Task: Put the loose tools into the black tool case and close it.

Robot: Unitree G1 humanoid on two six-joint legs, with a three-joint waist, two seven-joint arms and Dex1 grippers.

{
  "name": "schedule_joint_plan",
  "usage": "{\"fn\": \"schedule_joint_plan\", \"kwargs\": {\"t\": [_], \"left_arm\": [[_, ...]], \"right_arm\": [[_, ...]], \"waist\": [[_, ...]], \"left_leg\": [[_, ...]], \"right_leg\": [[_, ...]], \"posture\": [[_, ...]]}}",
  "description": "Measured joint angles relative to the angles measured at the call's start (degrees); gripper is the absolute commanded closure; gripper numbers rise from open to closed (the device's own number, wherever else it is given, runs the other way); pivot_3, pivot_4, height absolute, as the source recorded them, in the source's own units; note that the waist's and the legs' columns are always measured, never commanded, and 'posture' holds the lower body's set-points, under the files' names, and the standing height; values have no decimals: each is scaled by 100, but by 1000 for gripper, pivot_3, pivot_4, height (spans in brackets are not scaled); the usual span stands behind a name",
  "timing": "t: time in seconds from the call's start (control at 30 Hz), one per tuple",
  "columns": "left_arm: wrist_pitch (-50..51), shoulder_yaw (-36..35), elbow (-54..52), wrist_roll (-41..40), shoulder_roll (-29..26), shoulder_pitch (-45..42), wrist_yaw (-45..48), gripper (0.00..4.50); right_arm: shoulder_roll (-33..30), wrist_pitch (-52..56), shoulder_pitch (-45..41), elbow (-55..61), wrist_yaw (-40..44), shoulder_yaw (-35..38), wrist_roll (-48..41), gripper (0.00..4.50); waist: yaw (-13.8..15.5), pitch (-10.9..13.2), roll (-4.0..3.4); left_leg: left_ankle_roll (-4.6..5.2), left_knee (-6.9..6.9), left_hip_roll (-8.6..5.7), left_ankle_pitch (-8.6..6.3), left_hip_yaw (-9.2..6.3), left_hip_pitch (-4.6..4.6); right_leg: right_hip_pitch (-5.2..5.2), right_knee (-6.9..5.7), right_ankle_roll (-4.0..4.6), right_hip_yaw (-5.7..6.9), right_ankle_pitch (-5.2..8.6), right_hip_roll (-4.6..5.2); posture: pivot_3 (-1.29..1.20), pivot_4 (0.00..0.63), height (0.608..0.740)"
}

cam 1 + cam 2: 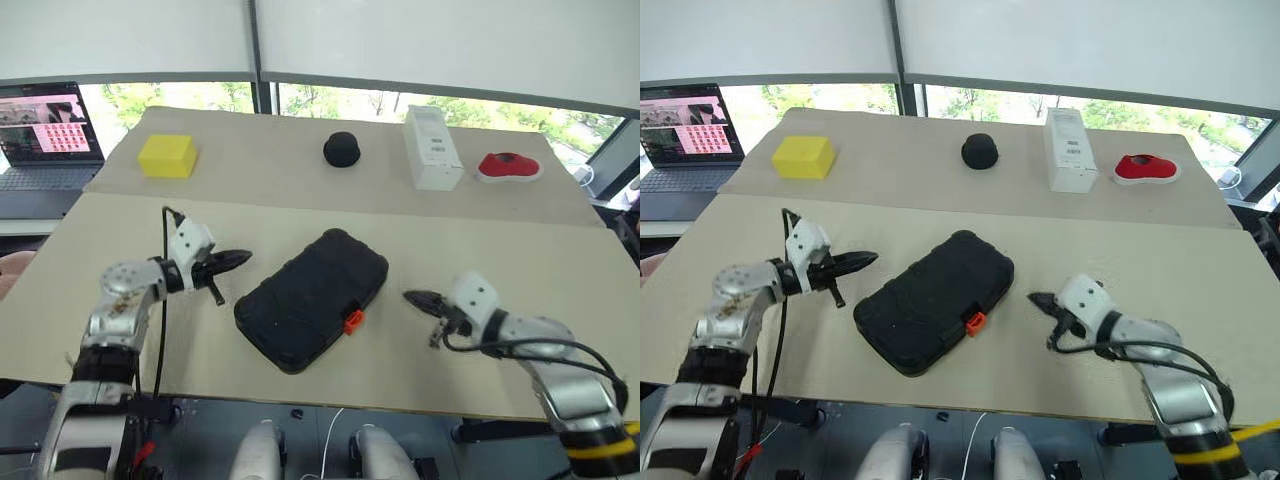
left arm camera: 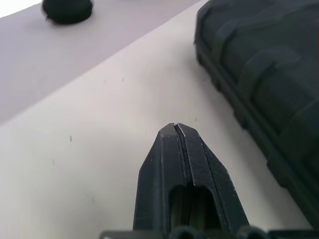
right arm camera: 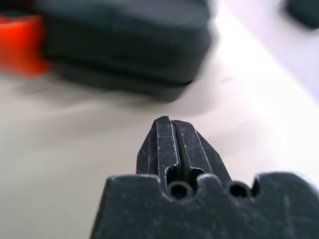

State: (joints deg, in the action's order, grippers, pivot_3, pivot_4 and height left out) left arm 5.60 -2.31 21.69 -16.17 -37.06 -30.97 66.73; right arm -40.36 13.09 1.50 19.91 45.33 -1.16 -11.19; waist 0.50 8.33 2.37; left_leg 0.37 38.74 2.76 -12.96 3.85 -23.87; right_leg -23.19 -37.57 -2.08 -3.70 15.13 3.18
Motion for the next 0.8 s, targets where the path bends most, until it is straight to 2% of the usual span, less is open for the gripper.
{"fn": "schedule_joint_plan", "kwargs": {"t": [0.1, 0.2, 0.37, 0.8], "left_arm": [[749, 179, -536, -436, -46, -220, 609, 4500], [1111, 570, -1054, -543, 196, -255, 798, 4500], [1147, 1078, -1061, -262, 655, -329, 569, 4500], [959, 1253, -960, 92, 721, -471, 388, 4500]], "right_arm": [[21, 282, 286, 452, 64, -95, -135, 4473], [139, 432, 282, 706, -33, -223, -127, 4473], [391, 516, 137, 729, -205, -526, -64, 4473], [691, 544, -330, 660, -232, -1008, 102, 4473]], "waist": [[-37, 0, 0], [-63, 0, 0], [-84, 1, 2], [-106, 1, 1]], "left_leg": [[0, 6, -1, 0, 3, -1], [0, 8, -1, 0, 2, 4], [0, 7, -2, 0, 0, 2], [0, 7, -3, 0, -3, 4]], "right_leg": [[0, -1, -1, -3, 0, 3], [5, -2, -2, -4, 0, 1], [1, -2, -1, -5, 0, -2], [3, -3, -2, -6, 0, -1]], "posture": [[0, 150, 740], [0, 150, 740], [0, 150, 740], [0, 150, 740]]}}
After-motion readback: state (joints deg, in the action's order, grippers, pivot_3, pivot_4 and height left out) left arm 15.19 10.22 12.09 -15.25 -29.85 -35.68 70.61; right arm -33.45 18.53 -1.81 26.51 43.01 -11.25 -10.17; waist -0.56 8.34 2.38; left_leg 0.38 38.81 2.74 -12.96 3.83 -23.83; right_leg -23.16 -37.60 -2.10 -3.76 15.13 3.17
